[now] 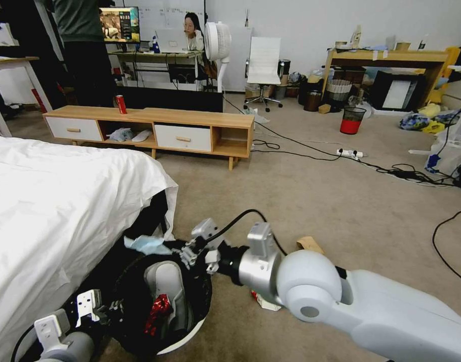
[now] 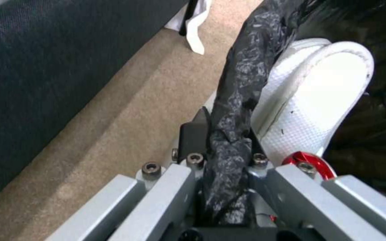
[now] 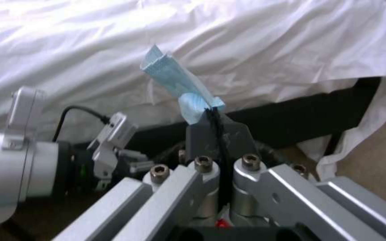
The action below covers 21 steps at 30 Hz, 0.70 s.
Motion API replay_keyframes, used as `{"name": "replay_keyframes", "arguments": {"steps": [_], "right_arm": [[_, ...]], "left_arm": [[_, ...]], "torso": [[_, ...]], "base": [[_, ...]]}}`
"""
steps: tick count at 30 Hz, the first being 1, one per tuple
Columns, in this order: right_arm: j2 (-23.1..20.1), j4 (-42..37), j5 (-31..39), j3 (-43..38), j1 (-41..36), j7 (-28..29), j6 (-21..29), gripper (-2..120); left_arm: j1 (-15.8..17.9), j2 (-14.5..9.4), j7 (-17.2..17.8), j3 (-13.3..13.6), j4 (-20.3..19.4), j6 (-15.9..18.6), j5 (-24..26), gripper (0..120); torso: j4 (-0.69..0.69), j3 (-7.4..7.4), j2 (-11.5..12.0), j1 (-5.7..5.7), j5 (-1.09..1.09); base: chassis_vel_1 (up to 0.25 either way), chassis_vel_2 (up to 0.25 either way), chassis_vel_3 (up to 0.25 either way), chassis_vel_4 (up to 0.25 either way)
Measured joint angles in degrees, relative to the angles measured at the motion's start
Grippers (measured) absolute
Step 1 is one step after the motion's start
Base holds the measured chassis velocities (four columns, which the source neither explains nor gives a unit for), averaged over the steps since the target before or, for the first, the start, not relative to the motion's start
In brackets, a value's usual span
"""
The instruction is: Pick up the trash bin and place the garbage on the floor into it.
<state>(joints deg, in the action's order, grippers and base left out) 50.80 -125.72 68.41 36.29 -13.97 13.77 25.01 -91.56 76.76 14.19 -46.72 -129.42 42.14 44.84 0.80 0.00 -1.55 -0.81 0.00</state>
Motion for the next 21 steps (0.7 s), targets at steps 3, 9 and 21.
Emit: {"name": "replay_keyframes", "arguments": {"steps": [3, 9, 21], "right_arm": [[0.49, 0.17, 0.8, 1.35, 0.66, 0.25, 0.3, 0], [1.11, 0.34, 1.79, 3.39, 1.38, 0.63, 0.93, 0], [1.44, 1.85, 1.05, 4.76, 0.67, 0.76, 1.23, 0]], "left_arm": [[0.21, 0.0, -0.01, -0.03, 0.02, 0.01, 0.07, 2], [0.44, -0.11, -0.02, -0.14, 0.27, 0.0, 0.17, 2], [0.22, -0.14, -0.09, -0.41, 0.08, 0.0, 0.31, 2]], "torso": [[0.0, 0.0, 0.0, 0.0, 0.0], [0.0, 0.0, 0.0, 0.0, 0.0], [0.0, 0.0, 0.0, 0.0, 0.0]], "base": [[0.0, 0.0, 0.0, 0.0], [0.0, 0.0, 0.0, 0.0], [0.0, 0.0, 0.0, 0.0]]}}
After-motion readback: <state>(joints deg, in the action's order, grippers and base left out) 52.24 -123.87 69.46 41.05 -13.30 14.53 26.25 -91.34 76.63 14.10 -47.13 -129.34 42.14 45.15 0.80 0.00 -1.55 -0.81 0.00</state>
